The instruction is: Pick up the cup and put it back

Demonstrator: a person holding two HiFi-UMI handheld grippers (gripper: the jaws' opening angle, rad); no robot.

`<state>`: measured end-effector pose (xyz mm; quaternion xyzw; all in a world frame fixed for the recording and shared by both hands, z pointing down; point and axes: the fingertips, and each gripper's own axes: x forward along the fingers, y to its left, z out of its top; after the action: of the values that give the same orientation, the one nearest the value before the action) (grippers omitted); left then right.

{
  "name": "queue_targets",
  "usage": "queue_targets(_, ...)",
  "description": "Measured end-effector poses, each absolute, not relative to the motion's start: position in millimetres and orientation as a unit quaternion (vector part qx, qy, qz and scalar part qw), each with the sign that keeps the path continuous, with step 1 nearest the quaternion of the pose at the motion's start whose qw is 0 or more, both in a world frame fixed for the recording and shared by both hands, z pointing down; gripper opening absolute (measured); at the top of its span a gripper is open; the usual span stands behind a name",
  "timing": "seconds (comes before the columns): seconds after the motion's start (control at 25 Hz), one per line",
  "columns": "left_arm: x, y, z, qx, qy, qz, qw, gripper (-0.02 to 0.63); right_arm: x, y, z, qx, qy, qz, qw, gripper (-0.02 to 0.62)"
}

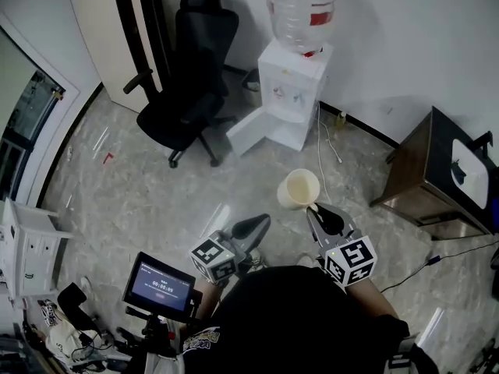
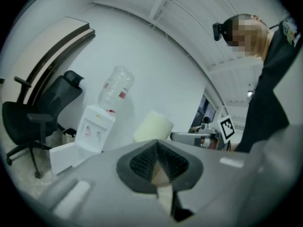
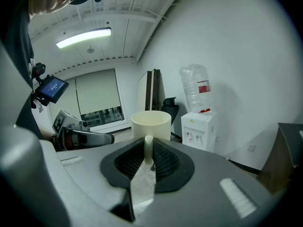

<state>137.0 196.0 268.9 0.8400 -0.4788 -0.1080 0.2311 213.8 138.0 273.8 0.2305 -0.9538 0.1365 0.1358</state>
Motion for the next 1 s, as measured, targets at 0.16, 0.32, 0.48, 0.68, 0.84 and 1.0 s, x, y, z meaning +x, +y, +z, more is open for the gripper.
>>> queue_targets(0.16, 193, 189, 251, 0.860, -0.440, -0.124, 0.225, 0.025, 258, 144, 276, 0.238, -0.951, 0.134, 0.141, 0.055)
queue_targets(0.32, 224, 186, 249, 0.858, -0.451, -0.113, 0.218, 0.002, 290, 144, 275, 0.242, -0.951, 0.132, 0.139, 0.056)
queue_targets(0.48, 249, 184, 269, 0.861, -0.459, -0.080, 0.204, 0.002, 313, 139, 281, 0.240, -0.951, 0.139, 0.136, 0.057)
queue_targets(0.68, 264, 184, 260, 0.861, -0.460, -0.073, 0.204, 0.003, 315, 140, 279, 0.219, -0.957, 0.136, 0.137, 0.057)
queue_targets(0.84, 266, 186, 261, 0.860, -0.466, -0.068, 0.197, 0.003, 309, 141, 278, 0.202, -0.962, 0.128, 0.134, 0.057)
queue_targets(1.0, 267, 191, 261, 0.856, -0.475, -0.065, 0.195, 0.002, 308, 146, 279, 0.195, -0.964, 0.124, 0.132, 0.056)
